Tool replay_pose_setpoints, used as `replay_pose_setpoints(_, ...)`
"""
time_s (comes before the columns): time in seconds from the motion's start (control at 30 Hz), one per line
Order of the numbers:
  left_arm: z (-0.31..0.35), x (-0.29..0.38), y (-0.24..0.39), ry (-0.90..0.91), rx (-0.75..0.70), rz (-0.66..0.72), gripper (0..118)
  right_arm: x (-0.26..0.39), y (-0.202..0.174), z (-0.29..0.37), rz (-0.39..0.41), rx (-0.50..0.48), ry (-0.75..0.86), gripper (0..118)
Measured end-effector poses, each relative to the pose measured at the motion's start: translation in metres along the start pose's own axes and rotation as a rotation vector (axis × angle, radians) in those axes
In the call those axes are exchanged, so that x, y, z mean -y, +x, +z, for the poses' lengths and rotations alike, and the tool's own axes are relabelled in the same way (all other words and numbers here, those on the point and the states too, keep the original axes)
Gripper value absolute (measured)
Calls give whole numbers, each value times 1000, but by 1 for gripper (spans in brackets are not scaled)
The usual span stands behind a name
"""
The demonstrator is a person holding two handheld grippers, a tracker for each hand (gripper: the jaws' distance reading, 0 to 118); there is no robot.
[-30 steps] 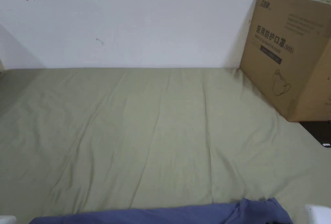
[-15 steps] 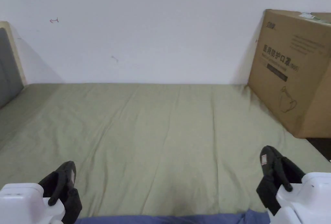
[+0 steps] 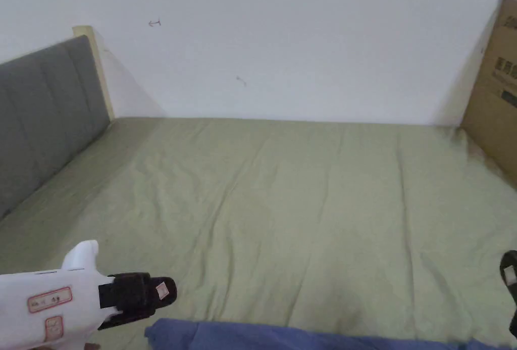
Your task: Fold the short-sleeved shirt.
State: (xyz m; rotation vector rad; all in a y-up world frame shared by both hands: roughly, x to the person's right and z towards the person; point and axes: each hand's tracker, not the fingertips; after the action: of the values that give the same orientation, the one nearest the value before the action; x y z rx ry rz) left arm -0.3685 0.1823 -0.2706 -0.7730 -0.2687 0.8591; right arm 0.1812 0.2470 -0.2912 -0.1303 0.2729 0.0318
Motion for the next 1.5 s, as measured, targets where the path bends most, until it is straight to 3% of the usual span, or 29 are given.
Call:
replay_pose_setpoints(0.07,-5,-5,-41,-29,-2,7,3,5,0,-6,-19,-5,-46,0)
replay_pose_setpoints(0.1,-9,1,-54,-36,-4,43,27,6,-2,-10,-28,-11,-67,0)
replay_pose_setpoints(0.17,-18,3,-89,-20,32,118,110,13,-7,-18,-29,-18,-104,0)
replay_pose_setpoints(0.23,-20,5,-117,66,70,193,113,15,-14,-28,-24,-36,-141,0)
replay_pose_setpoints(0.3,-32,4,-137,40,104,264,118,17,-26,-33,-18,-50,-165,0)
replay_pose_setpoints(0.43,-63,18,-164,-91,247,356,118,21,-42,-45,-9,-88,-218,0)
replay_pose_setpoints(0.53,-100,13,-177,-141,420,301,118,25,-48,-54,6,-111,-247,0)
replay_pose_setpoints(0.63,-135,19,-152,-265,400,276,114,28,-57,-63,19,-127,-269,0)
replay_pose_setpoints(0.67,-139,19,-148,-242,318,212,98,30,-57,-64,20,-134,-273,0)
replay_pose_setpoints(0.7,-141,20,-143,-205,264,168,36,31,-58,-65,20,-141,-278,0)
replay_pose_setpoints(0.73,-141,20,-142,-168,210,150,18,32,-60,-66,19,-148,-280,0)
replay_pose_setpoints(0.77,-142,17,-147,-148,85,132,12,32,-61,-67,17,-152,-280,0)
replay_pose_setpoints(0.8,-145,23,-157,-153,-106,113,12,32,-62,-66,13,-157,-279,0)
replay_pose_setpoints(0.87,-139,25,-143,-136,106,197,12,32,-62,-65,9,-164,-283,0)
replay_pose_setpoints(0.93,-131,20,-117,-161,-39,4,12,32,-62,-63,9,-171,-290,0)
replay_pose_setpoints(1.07,-89,5,-78,-128,-110,-118,12,28,-54,-57,10,-179,-281,0)
replay_pose_setpoints(1.13,-59,-5,-59,-82,-284,-182,12,28,-48,-52,-23,-186,-272,0)
replay_pose_setpoints(1.23,-31,-8,-28,-53,-680,-358,12,31,-40,-44,-55,-190,-267,0)
replay_pose_setpoints(1.27,-31,-5,-21,-71,-733,-414,12,32,-37,-42,-57,-188,-269,0)
replay_pose_setpoints(1.3,-35,-1,-14,-100,-725,-448,12,34,-34,-40,-60,-187,-273,0)
replay_pose_setpoints(1.5,-110,19,32,-186,-331,-192,17,39,-13,-22,-105,-171,-286,0)
